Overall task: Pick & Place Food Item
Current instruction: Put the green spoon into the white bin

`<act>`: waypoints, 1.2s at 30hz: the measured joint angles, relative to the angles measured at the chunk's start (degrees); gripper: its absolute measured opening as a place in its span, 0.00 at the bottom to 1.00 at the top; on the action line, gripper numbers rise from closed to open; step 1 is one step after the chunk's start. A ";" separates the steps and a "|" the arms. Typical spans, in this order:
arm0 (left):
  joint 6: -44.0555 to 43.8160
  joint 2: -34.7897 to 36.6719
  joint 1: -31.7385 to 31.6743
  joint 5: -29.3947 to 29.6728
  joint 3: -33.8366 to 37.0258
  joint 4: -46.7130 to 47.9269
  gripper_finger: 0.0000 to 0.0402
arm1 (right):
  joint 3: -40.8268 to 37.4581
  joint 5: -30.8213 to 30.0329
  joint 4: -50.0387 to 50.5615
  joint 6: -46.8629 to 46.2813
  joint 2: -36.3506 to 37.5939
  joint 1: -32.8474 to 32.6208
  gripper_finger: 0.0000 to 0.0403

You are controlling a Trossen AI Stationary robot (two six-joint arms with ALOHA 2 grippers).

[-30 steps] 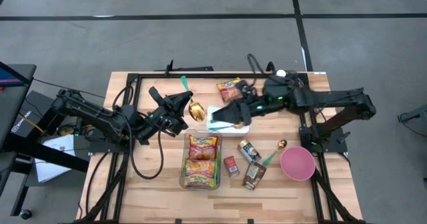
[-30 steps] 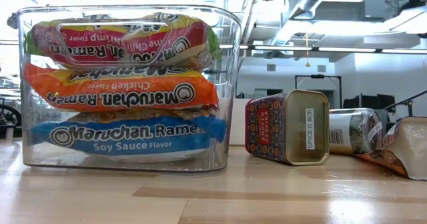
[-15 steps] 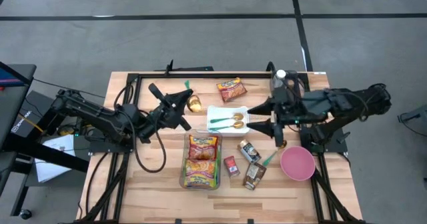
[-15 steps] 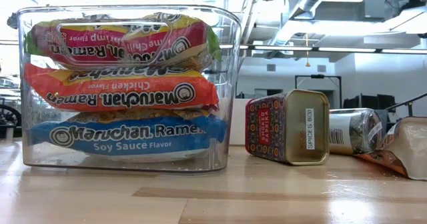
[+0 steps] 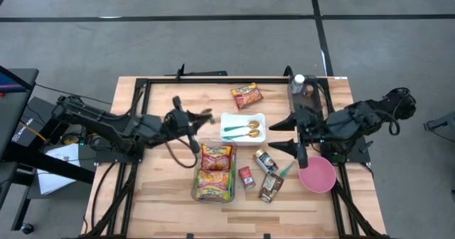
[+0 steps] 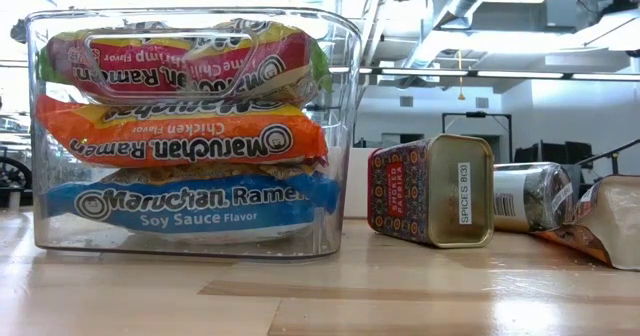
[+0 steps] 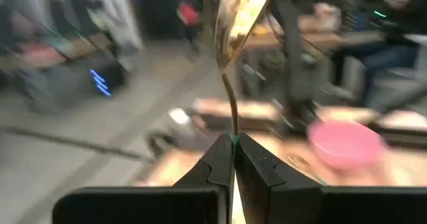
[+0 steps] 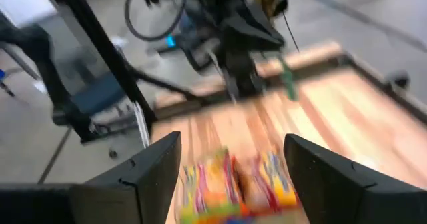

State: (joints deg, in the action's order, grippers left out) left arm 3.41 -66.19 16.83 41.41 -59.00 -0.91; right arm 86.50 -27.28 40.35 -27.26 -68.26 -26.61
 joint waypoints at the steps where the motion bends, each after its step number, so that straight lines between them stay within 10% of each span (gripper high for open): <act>1: -3.06 0.06 -0.72 -2.61 0.00 2.71 0.01 | 0.00 0.13 2.99 -2.19 0.05 0.16 0.64; 10: -7.13 -0.29 -1.96 -7.99 0.02 8.05 0.01 | 0.00 4.96 26.57 -24.15 -1.14 3.60 0.64; 36: -3.45 -6.71 -13.42 -22.73 -2.98 5.24 0.01 | 0.00 4.73 26.14 -26.81 -2.17 3.31 0.64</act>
State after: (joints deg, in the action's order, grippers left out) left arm -0.04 -72.90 3.42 18.68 -61.98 4.33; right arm 86.50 -22.55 66.49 -54.06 -70.43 -23.30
